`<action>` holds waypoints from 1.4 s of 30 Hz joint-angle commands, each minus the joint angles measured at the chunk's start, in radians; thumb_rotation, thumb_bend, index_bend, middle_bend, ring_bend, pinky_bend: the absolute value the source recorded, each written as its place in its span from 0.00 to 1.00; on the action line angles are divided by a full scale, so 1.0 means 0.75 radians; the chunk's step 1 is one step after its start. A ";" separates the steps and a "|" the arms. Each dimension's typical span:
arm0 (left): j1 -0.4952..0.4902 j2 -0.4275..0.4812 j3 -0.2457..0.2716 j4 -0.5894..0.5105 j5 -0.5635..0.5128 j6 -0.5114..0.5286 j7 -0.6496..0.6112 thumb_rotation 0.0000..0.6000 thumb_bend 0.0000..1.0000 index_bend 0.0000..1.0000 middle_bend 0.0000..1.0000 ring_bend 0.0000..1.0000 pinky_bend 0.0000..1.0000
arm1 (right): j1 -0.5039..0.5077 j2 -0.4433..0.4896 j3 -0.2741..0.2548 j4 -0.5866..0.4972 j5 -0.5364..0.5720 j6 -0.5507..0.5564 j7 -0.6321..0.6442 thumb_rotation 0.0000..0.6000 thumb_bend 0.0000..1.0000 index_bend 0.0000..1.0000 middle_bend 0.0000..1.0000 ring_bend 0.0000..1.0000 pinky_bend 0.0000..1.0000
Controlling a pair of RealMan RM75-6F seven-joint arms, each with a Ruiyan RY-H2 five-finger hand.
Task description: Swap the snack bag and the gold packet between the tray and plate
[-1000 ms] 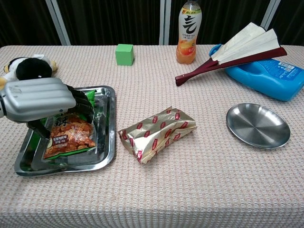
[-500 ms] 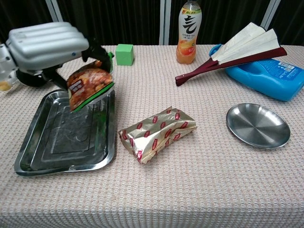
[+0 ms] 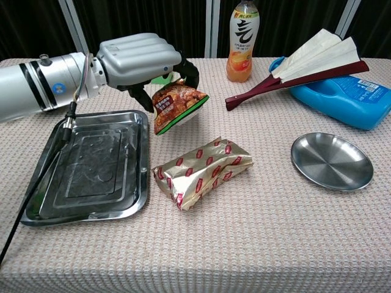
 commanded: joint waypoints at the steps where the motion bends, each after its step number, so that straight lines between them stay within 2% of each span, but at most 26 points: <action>1: -0.037 -0.074 0.014 0.132 -0.014 0.001 -0.069 1.00 0.32 0.35 0.32 0.27 0.40 | 0.001 -0.002 0.002 0.002 -0.001 -0.002 0.002 1.00 0.00 0.00 0.05 0.00 0.00; 4: -0.029 -0.082 0.028 0.172 -0.021 0.026 -0.086 1.00 0.21 0.19 0.18 0.16 0.33 | 0.000 -0.004 0.004 0.004 -0.003 -0.003 0.003 1.00 0.00 0.00 0.05 0.00 0.00; 6: -0.014 -0.074 0.038 0.173 -0.023 0.060 -0.097 1.00 0.15 0.10 0.12 0.12 0.30 | 0.000 -0.004 0.006 0.006 -0.002 -0.005 0.002 1.00 0.00 0.00 0.05 0.00 0.00; 8: 0.001 -0.059 0.042 0.165 -0.030 0.084 -0.080 1.00 0.11 0.05 0.09 0.10 0.29 | 0.001 -0.005 0.008 0.006 -0.003 -0.006 0.002 1.00 0.00 0.00 0.05 0.00 0.00; 11: 0.041 -0.004 0.045 0.095 -0.059 0.114 -0.059 1.00 0.09 0.04 0.09 0.09 0.29 | 0.001 -0.003 0.011 0.003 -0.011 -0.002 0.003 1.00 0.00 0.00 0.05 0.00 0.00; 14: 0.105 0.103 0.056 -0.064 -0.100 0.140 -0.028 1.00 0.08 0.04 0.09 0.09 0.29 | 0.002 0.000 0.013 0.009 -0.014 -0.006 0.006 1.00 0.00 0.00 0.05 0.00 0.00; 19: 0.221 0.322 0.088 -0.457 -0.197 0.142 0.097 1.00 0.06 0.04 0.10 0.09 0.29 | 0.013 0.001 0.022 0.036 -0.013 -0.027 0.033 1.00 0.00 0.00 0.05 0.00 0.00; 25: 0.297 0.465 0.120 -0.825 -0.279 0.123 0.230 1.00 0.05 0.05 0.12 0.09 0.30 | 0.030 -0.004 0.021 0.065 -0.029 -0.057 0.061 1.00 0.00 0.00 0.05 0.00 0.00; 29: 0.293 0.476 0.140 -0.955 -0.285 0.070 0.269 1.00 0.03 0.05 0.13 0.09 0.29 | 0.029 -0.002 0.020 0.073 -0.040 -0.054 0.080 1.00 0.00 0.00 0.05 0.00 0.00; 33: 0.272 0.437 0.162 -1.041 -0.289 -0.010 0.325 1.00 0.02 0.06 0.13 0.09 0.28 | 0.019 0.002 0.020 0.081 -0.040 -0.044 0.101 1.00 0.00 0.00 0.05 0.00 0.00; 37: 0.254 0.352 0.162 -1.026 -0.265 -0.039 0.411 1.00 0.02 0.07 0.14 0.09 0.27 | 0.013 0.008 0.022 0.091 -0.037 -0.044 0.122 1.00 0.00 0.00 0.05 0.00 0.00; 42: 0.208 0.267 0.141 -0.932 -0.206 -0.071 0.500 1.00 0.02 0.08 0.14 0.09 0.26 | 0.003 0.012 0.016 0.102 -0.042 -0.043 0.151 1.00 0.00 0.00 0.05 0.00 0.00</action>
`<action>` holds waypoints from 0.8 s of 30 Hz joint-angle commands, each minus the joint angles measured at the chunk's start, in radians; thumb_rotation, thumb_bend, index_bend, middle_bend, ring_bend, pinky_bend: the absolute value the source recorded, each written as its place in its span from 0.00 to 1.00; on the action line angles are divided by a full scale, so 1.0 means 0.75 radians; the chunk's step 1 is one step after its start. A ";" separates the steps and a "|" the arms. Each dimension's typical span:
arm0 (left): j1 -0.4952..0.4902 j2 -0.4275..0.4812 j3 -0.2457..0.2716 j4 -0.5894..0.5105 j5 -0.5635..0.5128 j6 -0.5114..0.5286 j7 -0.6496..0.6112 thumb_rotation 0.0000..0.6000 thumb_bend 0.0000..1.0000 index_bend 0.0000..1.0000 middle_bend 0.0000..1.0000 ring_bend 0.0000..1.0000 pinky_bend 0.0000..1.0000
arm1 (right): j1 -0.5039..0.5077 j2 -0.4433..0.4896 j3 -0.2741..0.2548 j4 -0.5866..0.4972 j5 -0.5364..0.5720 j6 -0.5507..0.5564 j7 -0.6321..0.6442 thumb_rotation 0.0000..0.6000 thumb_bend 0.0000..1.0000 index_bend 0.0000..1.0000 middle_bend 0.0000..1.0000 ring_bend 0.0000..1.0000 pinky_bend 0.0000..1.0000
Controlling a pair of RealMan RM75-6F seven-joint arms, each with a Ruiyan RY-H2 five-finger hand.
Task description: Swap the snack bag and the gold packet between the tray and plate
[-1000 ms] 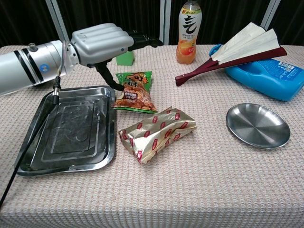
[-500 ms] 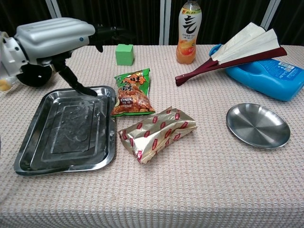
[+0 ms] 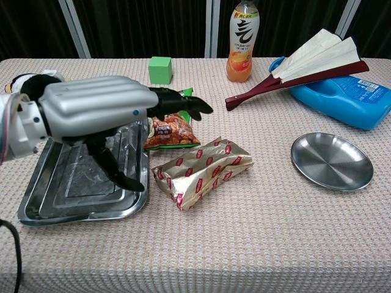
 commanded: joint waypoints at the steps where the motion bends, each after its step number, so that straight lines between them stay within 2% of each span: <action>1: -0.041 -0.060 -0.014 0.067 0.034 -0.043 0.044 1.00 0.02 0.08 0.14 0.09 0.26 | -0.007 0.000 -0.004 0.008 -0.001 0.001 0.017 1.00 0.00 0.00 0.05 0.00 0.00; 7: -0.109 -0.135 -0.046 0.168 0.039 -0.125 0.069 1.00 0.02 0.08 0.13 0.09 0.26 | -0.018 -0.011 -0.008 0.032 0.006 0.001 0.039 1.00 0.00 0.00 0.05 0.00 0.00; 16: -0.183 -0.171 -0.060 0.251 0.007 -0.241 0.118 1.00 0.02 0.06 0.08 0.06 0.23 | -0.025 -0.007 -0.001 0.044 0.003 0.010 0.062 1.00 0.00 0.00 0.05 0.00 0.00; 24: -0.228 -0.211 -0.080 0.305 0.012 -0.257 0.132 1.00 0.02 0.05 0.03 0.04 0.22 | -0.025 -0.016 0.002 0.062 0.002 0.010 0.076 1.00 0.00 0.00 0.05 0.00 0.00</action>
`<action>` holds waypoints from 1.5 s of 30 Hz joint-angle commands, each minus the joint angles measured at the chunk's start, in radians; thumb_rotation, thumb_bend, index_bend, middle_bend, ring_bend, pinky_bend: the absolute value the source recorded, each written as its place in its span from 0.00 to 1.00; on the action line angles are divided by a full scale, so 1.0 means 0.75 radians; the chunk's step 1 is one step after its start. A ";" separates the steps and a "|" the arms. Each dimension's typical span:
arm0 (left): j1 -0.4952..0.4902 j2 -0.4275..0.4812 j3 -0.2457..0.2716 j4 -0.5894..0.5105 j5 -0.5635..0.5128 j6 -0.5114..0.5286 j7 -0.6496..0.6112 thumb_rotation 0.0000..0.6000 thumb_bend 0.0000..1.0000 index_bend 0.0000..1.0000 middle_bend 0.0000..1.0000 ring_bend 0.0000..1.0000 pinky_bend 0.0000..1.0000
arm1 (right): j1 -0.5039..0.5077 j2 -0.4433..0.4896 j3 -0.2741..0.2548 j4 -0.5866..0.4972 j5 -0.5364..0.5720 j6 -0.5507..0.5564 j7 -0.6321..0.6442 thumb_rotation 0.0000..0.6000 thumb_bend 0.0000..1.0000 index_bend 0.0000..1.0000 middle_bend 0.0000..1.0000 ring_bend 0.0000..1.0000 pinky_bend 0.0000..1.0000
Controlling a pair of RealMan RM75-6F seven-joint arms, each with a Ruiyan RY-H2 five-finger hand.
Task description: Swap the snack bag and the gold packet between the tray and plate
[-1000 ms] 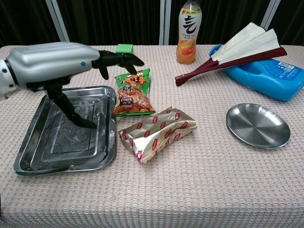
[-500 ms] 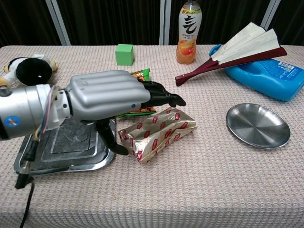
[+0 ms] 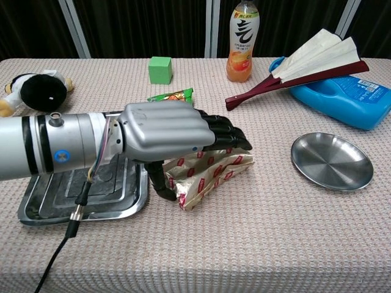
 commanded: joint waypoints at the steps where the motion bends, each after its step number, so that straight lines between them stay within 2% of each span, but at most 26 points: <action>1: -0.020 -0.013 -0.005 0.026 0.004 -0.014 0.001 1.00 0.02 0.05 0.03 0.04 0.22 | -0.001 -0.001 0.002 0.002 -0.001 0.003 0.004 1.00 0.00 0.00 0.05 0.00 0.00; 11: -0.055 -0.047 0.007 0.109 -0.050 -0.088 -0.015 1.00 0.02 0.05 0.02 0.04 0.23 | -0.001 -0.009 0.002 0.011 -0.006 0.001 0.010 1.00 0.00 0.00 0.05 0.00 0.00; 14: -0.059 -0.039 0.010 0.101 -0.057 -0.090 -0.011 1.00 0.04 0.06 0.06 0.05 0.26 | 0.001 -0.008 0.003 0.009 -0.008 0.000 0.009 1.00 0.00 0.00 0.05 0.00 0.00; 19: -0.056 -0.051 0.036 0.107 -0.042 -0.080 -0.015 1.00 0.11 0.15 0.17 0.16 0.38 | 0.000 -0.009 0.002 0.006 -0.007 -0.001 0.006 1.00 0.00 0.00 0.05 0.00 0.00; 24: -0.058 -0.085 0.054 0.139 -0.025 -0.072 -0.036 1.00 0.19 0.19 0.23 0.21 0.43 | -0.002 -0.008 0.002 0.006 -0.001 -0.006 0.003 1.00 0.00 0.00 0.05 0.00 0.00; 29: -0.052 -0.106 0.065 0.158 0.052 0.014 -0.100 1.00 0.30 0.33 0.37 0.33 0.54 | -0.006 -0.007 0.004 0.010 0.004 -0.002 0.005 1.00 0.00 0.00 0.05 0.00 0.00; 34: -0.049 -0.100 0.085 0.160 0.105 0.062 -0.156 1.00 0.36 0.43 0.43 0.39 0.59 | -0.006 -0.011 0.002 0.014 0.003 -0.006 0.007 1.00 0.00 0.00 0.05 0.00 0.00; 40: -0.029 -0.057 0.084 0.111 0.140 0.137 -0.159 1.00 0.38 0.43 0.44 0.40 0.59 | -0.004 -0.010 0.003 0.013 0.003 -0.010 0.005 1.00 0.00 0.00 0.05 0.00 0.00; 45: 0.021 0.071 0.084 -0.010 0.150 0.225 -0.119 1.00 0.37 0.44 0.44 0.40 0.60 | -0.002 -0.006 0.007 0.006 0.007 -0.011 -0.004 1.00 0.00 0.00 0.05 0.00 0.00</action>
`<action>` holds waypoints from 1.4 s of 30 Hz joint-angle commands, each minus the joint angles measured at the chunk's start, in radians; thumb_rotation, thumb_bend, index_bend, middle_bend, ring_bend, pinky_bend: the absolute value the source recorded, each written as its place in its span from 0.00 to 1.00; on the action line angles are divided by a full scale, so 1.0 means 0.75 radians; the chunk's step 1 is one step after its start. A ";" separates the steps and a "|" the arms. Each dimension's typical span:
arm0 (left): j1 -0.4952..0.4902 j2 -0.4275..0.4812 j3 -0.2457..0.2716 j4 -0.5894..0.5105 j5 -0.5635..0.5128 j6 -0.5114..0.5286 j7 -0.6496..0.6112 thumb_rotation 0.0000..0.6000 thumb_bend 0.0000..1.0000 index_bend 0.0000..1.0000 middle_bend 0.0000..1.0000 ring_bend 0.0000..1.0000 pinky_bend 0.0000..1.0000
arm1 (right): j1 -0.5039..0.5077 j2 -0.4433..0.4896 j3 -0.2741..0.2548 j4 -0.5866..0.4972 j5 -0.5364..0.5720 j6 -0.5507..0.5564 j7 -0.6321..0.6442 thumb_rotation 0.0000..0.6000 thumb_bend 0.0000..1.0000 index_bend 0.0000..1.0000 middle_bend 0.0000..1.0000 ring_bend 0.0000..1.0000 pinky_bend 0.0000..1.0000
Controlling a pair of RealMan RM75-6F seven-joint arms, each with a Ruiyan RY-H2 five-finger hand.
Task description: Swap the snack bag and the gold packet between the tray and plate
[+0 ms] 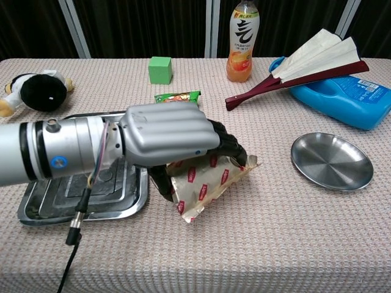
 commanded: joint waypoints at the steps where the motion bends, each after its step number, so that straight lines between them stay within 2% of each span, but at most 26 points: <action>1: 0.051 0.109 0.005 -0.096 0.005 0.072 0.041 1.00 0.37 0.44 0.44 0.40 0.60 | 0.002 0.002 0.001 -0.004 0.002 -0.003 -0.004 1.00 0.00 0.00 0.05 0.00 0.00; 6: 0.166 0.292 0.030 -0.206 -0.047 0.184 0.089 1.00 0.37 0.44 0.44 0.40 0.60 | 0.011 0.001 0.005 -0.010 0.008 -0.015 -0.020 1.00 0.00 0.00 0.05 0.00 0.00; 12: 0.287 0.434 0.041 -0.233 -0.153 0.264 0.061 1.00 0.37 0.44 0.44 0.40 0.60 | 0.023 -0.005 0.004 -0.017 0.013 -0.033 -0.046 1.00 0.00 0.00 0.05 0.00 0.00; 21: 0.333 0.367 0.049 -0.125 -0.212 0.207 -0.034 1.00 0.37 0.42 0.43 0.39 0.58 | 0.033 -0.009 0.001 -0.040 0.020 -0.046 -0.085 1.00 0.00 0.00 0.05 0.00 0.00; 23: 0.335 0.358 0.051 -0.112 -0.210 0.196 -0.041 1.00 0.35 0.38 0.39 0.37 0.57 | 0.032 -0.007 0.001 -0.043 0.023 -0.044 -0.090 1.00 0.00 0.00 0.05 0.00 0.00; 27: 0.340 0.361 0.053 -0.104 -0.247 0.147 -0.007 1.00 0.23 0.15 0.23 0.27 0.50 | 0.028 -0.006 0.001 -0.044 0.025 -0.039 -0.090 1.00 0.00 0.00 0.05 0.00 0.00; 30: 0.352 0.375 0.045 -0.125 -0.296 0.128 0.035 1.00 0.21 0.04 0.14 0.20 0.44 | 0.027 -0.005 -0.003 -0.043 0.020 -0.039 -0.089 1.00 0.00 0.00 0.05 0.00 0.00; 33: 0.368 0.400 0.036 -0.159 -0.327 0.134 0.057 1.00 0.19 0.01 0.07 0.13 0.38 | 0.022 -0.005 -0.026 -0.041 -0.018 -0.038 -0.075 1.00 0.00 0.00 0.04 0.00 0.00; 37: 0.400 0.446 0.039 -0.193 -0.317 0.179 0.073 1.00 0.13 0.01 0.05 0.08 0.31 | 0.046 0.001 -0.044 -0.041 -0.060 -0.070 -0.090 1.00 0.00 0.00 0.04 0.00 0.00; 42: 0.486 0.527 0.055 -0.249 -0.307 0.287 0.050 1.00 0.10 0.01 0.05 0.07 0.29 | 0.112 0.007 -0.043 -0.088 -0.102 -0.124 -0.184 1.00 0.00 0.00 0.03 0.00 0.00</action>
